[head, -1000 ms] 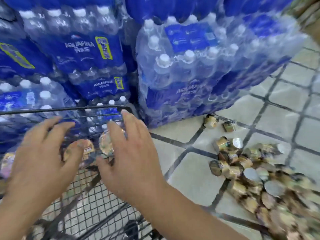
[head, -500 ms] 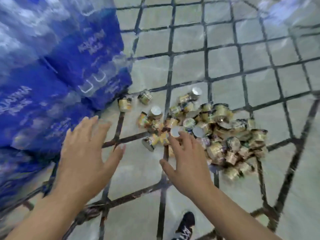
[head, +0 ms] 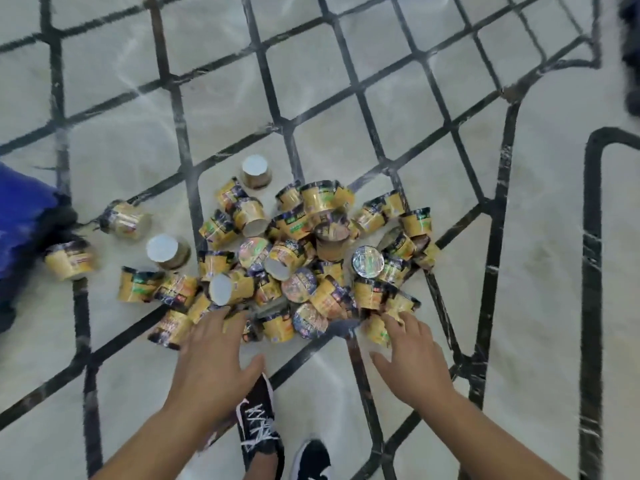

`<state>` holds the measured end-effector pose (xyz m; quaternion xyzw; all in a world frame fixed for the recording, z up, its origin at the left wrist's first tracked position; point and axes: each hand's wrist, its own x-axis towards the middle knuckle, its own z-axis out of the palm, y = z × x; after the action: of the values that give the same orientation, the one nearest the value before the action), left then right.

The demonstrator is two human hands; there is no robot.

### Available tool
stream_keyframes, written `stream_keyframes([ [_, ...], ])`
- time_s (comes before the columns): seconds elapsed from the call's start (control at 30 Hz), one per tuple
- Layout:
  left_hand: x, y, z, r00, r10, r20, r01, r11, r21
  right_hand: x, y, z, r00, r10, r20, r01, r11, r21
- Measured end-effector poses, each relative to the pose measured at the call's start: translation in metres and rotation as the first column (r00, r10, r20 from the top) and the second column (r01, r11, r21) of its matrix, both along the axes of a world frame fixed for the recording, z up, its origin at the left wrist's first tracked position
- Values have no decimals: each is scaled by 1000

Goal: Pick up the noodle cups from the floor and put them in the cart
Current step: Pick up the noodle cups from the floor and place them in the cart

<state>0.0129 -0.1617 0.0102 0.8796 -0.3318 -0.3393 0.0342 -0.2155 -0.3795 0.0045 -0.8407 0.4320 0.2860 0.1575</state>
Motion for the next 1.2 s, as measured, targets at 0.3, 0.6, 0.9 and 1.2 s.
stream_keyframes([
  [0.3, 37, -128, -110, 996, -93, 10, 92, 991, 100, -27, -75, -152, 855, -517, -35, 512, 832, 214],
  [0.6, 69, -225, -269, 991, 69, 114, -82, 990, 115, -80, -173, -294, 631, -773, -59, 767, 611, 198],
  [0.9, 75, -244, -353, 984, 67, 168, -93, 984, 153, -92, -217, -396, 488, -873, -1, 855, 478, 201],
  [1.2, 77, -204, -313, 988, 140, 64, -136, 989, -60, -77, -203, -369, 514, -844, 152, 831, 534, 157],
])
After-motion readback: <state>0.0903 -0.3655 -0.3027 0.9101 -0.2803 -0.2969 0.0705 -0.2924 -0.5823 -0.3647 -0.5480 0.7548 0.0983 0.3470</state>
